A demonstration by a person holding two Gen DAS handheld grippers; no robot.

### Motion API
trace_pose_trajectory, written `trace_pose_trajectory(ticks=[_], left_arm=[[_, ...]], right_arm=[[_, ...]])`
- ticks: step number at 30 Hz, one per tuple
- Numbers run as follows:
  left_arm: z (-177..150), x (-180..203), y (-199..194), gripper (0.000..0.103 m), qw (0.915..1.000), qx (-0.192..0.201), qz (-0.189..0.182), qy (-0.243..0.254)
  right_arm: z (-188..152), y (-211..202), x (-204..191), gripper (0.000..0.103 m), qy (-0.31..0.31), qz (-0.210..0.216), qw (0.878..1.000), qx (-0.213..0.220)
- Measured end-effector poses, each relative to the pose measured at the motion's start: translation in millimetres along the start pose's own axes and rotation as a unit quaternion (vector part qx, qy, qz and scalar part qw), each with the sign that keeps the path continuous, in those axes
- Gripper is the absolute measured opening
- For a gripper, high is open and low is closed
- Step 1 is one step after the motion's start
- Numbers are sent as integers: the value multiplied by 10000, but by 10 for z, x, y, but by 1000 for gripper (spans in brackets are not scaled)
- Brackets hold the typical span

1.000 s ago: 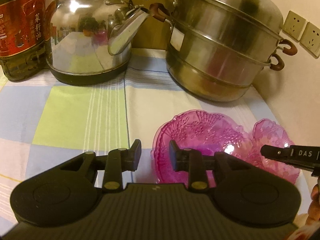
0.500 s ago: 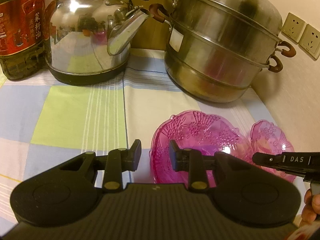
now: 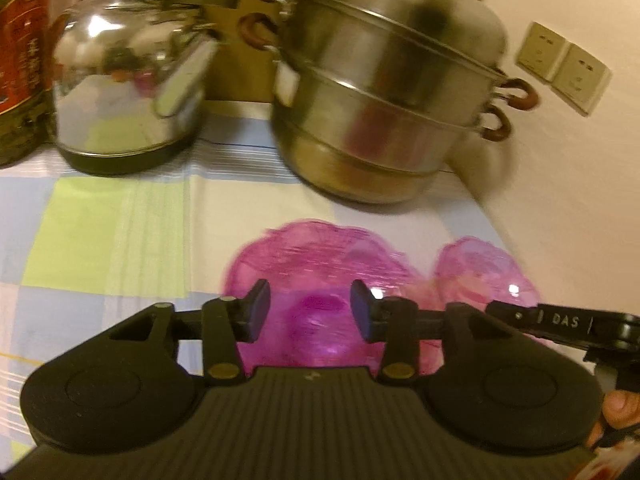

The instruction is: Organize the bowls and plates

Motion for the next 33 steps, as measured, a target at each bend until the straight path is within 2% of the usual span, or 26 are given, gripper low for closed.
trace_pose_trajectory(ticks=[1, 2, 3, 10, 13, 22, 33], left_arm=[[-6, 68, -5, 52, 10000, 2, -56, 19], [-14, 147, -9, 54, 9999, 5, -131, 41], [-24, 221, -10, 54, 9998, -3, -189, 74], [-102, 640, 23, 56, 9982, -161, -517, 252], [-130, 763, 46, 56, 9978, -212, -545, 323], [-201, 1036, 199, 56, 9966, -395, -715, 70], [-312, 1161, 334, 56, 9938, -595, -882, -318]], right_arm=[[22, -45, 54, 33, 74, -16, 10000, 33], [41, -99, 115, 44, 156, -25, 9998, 75], [64, -161, 176, 47, 257, -31, 9996, 126], [162, -454, 644, 48, 1127, -21, 9932, 276], [216, -518, 799, 48, 1298, -116, 9907, 379], [179, -409, 1053, 48, 1500, -155, 9885, 101], [109, -203, 1228, 47, 1682, -197, 9854, -184]])
Point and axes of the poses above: each gripper's, at about its wrist camera, not at the fingertips, and y roughly the way its jaws point, x to its right, z to its top, the point moved 9 cm from there along y, roughly the way its jaws point, and after that the axes turned 7 degrees about y, right-handed, at the moved point
